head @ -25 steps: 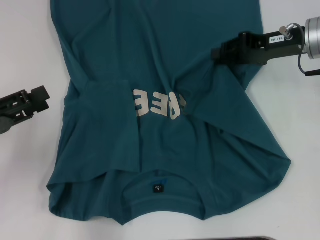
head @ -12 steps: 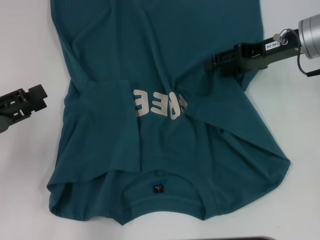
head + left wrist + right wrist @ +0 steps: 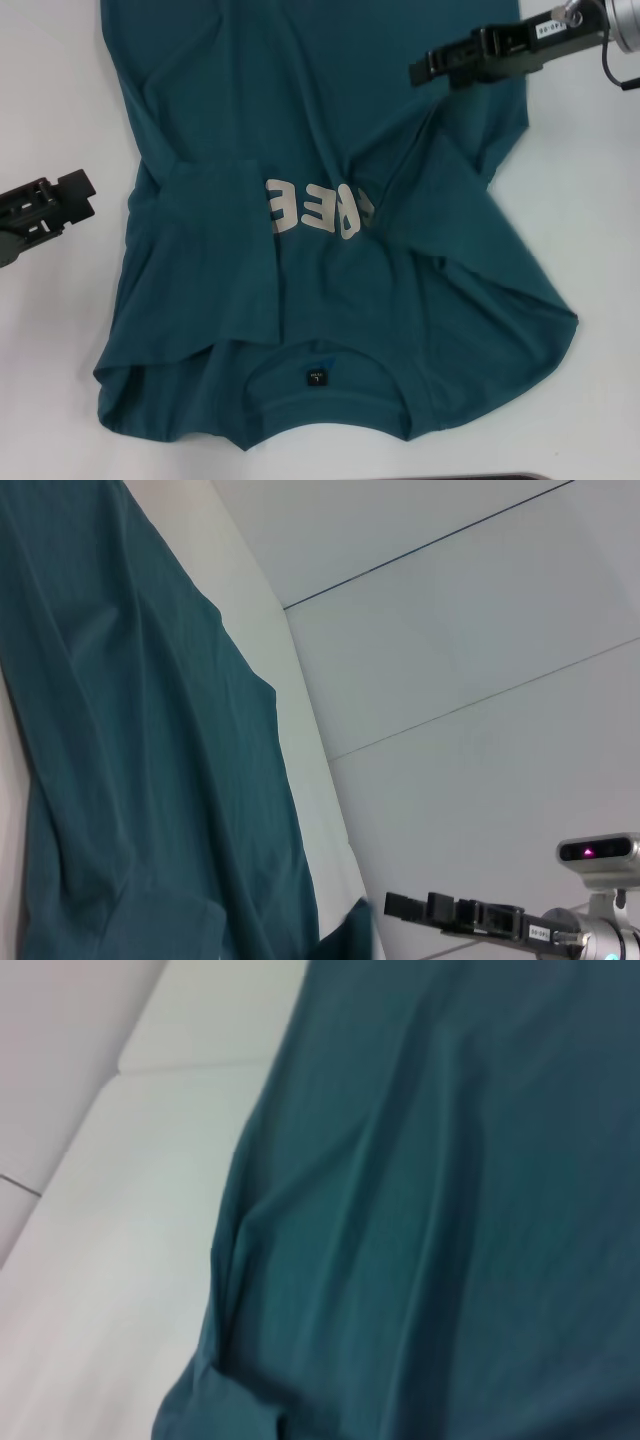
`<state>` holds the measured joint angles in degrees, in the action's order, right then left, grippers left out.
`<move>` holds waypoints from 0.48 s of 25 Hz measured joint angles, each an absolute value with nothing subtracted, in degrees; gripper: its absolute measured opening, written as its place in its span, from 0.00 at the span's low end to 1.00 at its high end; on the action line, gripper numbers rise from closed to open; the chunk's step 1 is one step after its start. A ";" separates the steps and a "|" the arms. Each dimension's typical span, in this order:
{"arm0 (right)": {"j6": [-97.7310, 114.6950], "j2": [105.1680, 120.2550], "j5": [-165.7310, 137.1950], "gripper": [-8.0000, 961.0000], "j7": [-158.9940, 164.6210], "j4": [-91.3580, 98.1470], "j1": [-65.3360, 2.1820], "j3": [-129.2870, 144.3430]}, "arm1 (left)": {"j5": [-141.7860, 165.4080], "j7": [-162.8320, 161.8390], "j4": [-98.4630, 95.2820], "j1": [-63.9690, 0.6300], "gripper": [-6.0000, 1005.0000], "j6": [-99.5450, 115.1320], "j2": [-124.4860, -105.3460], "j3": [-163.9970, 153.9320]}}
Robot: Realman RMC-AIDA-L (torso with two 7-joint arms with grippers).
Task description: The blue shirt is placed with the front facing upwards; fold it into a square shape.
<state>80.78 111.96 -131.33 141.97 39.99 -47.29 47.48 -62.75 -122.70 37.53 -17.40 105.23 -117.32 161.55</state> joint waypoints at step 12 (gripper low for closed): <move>84.43 111.70 -133.87 0.84 141.80 40.27 -47.15 50.33 | -62.75 -122.70 37.44 -17.40 0.59 104.99 -117.34 161.54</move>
